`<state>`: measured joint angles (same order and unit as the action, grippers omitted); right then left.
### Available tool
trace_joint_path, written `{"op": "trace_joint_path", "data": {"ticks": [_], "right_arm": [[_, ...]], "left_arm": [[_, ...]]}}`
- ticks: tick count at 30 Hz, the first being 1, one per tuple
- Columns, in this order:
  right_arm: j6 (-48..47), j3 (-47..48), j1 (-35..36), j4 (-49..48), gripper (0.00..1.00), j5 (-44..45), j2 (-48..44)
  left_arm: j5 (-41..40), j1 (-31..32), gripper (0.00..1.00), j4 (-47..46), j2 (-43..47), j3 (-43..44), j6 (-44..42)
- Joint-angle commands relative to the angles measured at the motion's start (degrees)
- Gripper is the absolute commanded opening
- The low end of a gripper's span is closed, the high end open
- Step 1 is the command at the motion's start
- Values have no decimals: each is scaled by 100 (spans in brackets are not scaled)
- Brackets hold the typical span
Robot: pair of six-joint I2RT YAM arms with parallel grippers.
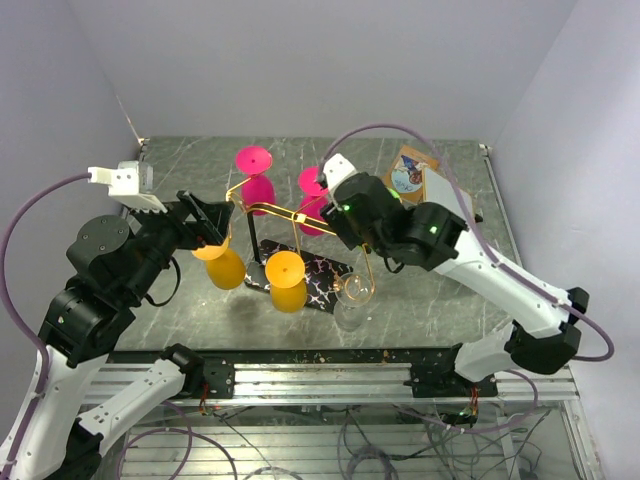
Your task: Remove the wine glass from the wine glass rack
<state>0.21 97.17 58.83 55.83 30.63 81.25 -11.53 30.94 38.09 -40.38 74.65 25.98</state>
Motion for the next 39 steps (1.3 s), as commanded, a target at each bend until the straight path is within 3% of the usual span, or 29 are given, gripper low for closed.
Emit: {"op": "trace_joint_path", "data": {"ticks": [1,9,16,39], "right_arm": [[95,222,347,388,58,1675,237],[80,277,440,372,50,2670,738],[20,188,424,194,50,3120,1010],[-57,-112,182,-140,33,3423,1171]], "left_arm": [[6,-36,99,41,62,157,1],[-33,-35,99,136,98,190,27],[-51,-40,99,147,92,190,15],[-139,-35,99,225,119,190,-64]]}}
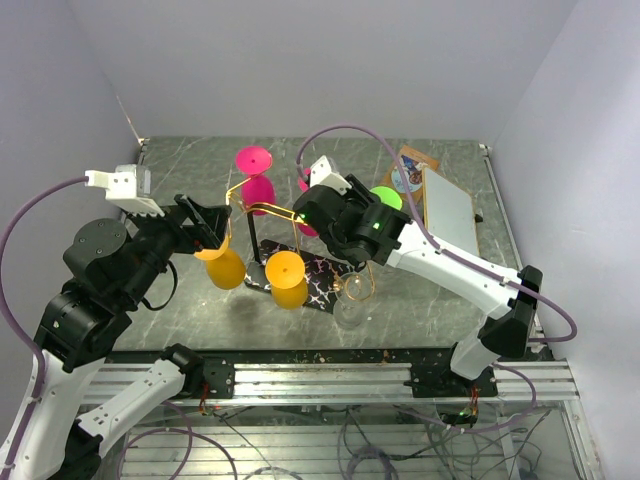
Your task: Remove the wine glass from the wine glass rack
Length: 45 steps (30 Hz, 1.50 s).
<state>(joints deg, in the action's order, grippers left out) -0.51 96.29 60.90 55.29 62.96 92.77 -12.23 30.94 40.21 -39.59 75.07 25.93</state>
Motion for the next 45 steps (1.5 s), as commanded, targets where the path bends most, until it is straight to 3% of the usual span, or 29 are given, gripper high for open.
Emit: {"op": "trace_joint_path", "data": {"ticks": [1,16,21,38,45], "right_arm": [[24,-31,-25,-74,32,190,20],[-34,123,-17,107,5,183,10],[-172,95,-2,-8,1,267,-104],[-1611,-293,2,-1339,0,1013,-340],[-1798,-429,-72,-1483,0,1033,-389]], "left_arm": [[-69,-37,99,14,41,150,-57],[-30,-40,99,-21,22,148,-1],[-16,-35,99,-22,13,174,10],[33,-36,99,-10,37,217,22],[23,-40,99,-12,34,262,6]]}}
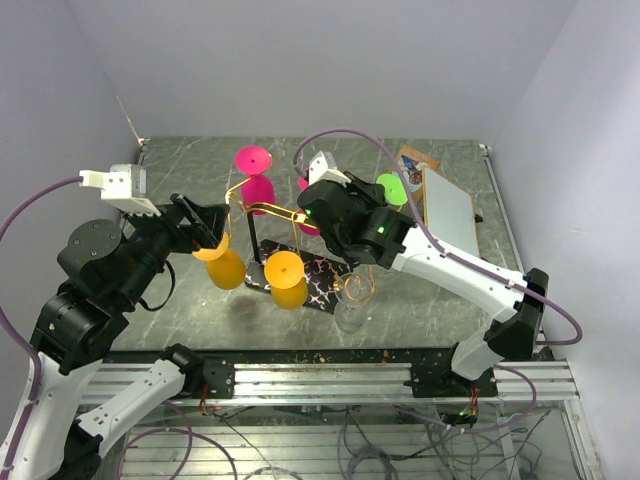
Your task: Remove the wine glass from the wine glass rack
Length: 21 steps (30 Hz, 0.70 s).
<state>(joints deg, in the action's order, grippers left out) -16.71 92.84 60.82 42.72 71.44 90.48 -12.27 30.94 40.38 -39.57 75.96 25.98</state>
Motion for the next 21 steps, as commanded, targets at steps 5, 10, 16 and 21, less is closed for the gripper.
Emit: {"op": "trace_joint_path", "data": {"ticks": [5,10,16,21], "right_arm": [[-107,-144,-116,-89,0,127,-184],[160,-179,-120,248,0,89,-296],[612,-235,-122,756,0,-121,-477],[773,-117,-61,948,0,-592,-609]], "left_arm": [[71,-35,99,-48,12,158,13],[59,-41,99,-33,-4,197,0],[89,-35,99,-56,-25,165,27],[129,-36,99,-96,-45,147,64]]}}
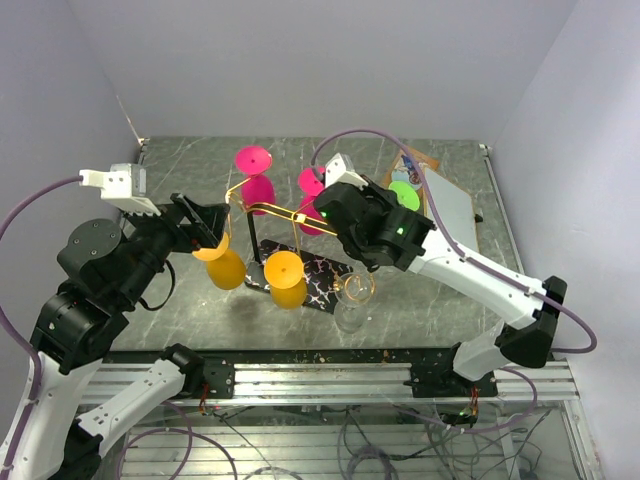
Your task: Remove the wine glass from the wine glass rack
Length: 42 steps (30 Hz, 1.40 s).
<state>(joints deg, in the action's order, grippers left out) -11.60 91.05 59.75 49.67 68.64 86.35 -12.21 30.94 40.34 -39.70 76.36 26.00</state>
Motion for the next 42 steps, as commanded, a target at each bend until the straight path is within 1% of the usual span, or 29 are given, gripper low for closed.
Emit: {"op": "trace_joint_path", "data": {"ticks": [1,9,13,16,18,19,21,23,28,29,35,42], "right_arm": [[236,75,87,245,0,-388,-218],[176,541,348,365,0,-1008,-141],[10,783,415,156,0,-1222,-138],[-237,918,421,-194,0,-1229,-133],[-480,972,415,-467,0,-1099,-72],[-641,969,417,-632,0,-888,-23],[-1077,891,419,-1049,0,-485,68],[-1567,793,422,-1595,0,-291,92],[-2651,462,407,-2921,0,-132,-62],[-2830,422,414,-2984,0,-166,-131],[-2948,216,416,-2791,0,-508,-591],[-1988,374,411,-2113,0,-1044,-1184]], "left_arm": [[122,-35,99,-96,-37,101,74],[113,-42,99,-81,-19,72,107],[88,-36,99,-70,5,66,108],[94,-35,99,-95,24,34,132],[104,-35,99,-90,24,33,129],[104,-40,99,-69,31,43,125],[84,-35,99,-40,29,75,122],[60,-35,99,-6,42,126,121],[71,-35,99,26,79,169,160],[84,-35,99,27,77,162,181],[240,-40,99,-65,88,53,315],[730,-36,99,-455,-28,-106,597]]}}
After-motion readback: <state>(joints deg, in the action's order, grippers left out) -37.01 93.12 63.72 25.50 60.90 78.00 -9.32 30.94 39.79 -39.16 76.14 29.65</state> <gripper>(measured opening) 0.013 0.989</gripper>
